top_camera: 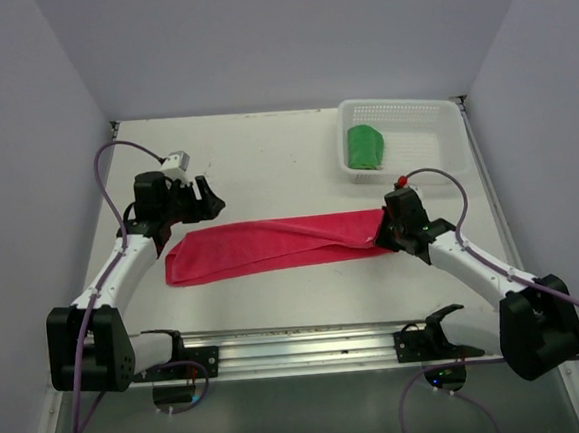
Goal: Roll the towels
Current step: Fold the towel
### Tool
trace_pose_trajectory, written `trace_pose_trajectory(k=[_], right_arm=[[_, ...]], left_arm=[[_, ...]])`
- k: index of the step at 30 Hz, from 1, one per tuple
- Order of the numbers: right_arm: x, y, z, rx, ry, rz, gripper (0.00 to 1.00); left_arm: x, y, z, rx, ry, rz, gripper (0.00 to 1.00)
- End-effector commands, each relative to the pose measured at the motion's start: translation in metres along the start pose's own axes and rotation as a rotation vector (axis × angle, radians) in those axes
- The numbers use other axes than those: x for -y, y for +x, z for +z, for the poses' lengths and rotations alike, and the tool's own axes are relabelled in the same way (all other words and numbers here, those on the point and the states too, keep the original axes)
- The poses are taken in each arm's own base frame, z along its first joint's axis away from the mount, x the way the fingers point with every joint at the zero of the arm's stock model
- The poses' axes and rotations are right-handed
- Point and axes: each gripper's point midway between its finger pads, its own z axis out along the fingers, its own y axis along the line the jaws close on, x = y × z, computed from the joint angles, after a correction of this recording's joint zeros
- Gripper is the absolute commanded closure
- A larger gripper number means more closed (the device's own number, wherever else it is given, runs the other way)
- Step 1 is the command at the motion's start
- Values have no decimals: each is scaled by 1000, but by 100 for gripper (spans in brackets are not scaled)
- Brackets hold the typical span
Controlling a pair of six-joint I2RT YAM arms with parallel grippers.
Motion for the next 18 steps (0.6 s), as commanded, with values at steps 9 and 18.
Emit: trace_pose_trajectory(k=[9, 18], right_arm=[[15, 18, 3, -20, 22, -22, 63], [1, -25, -26, 102, 10, -26, 66]], left_arm=[[8, -15, -5, 49, 24, 46, 28], [9, -12, -4, 42, 33, 43, 27]])
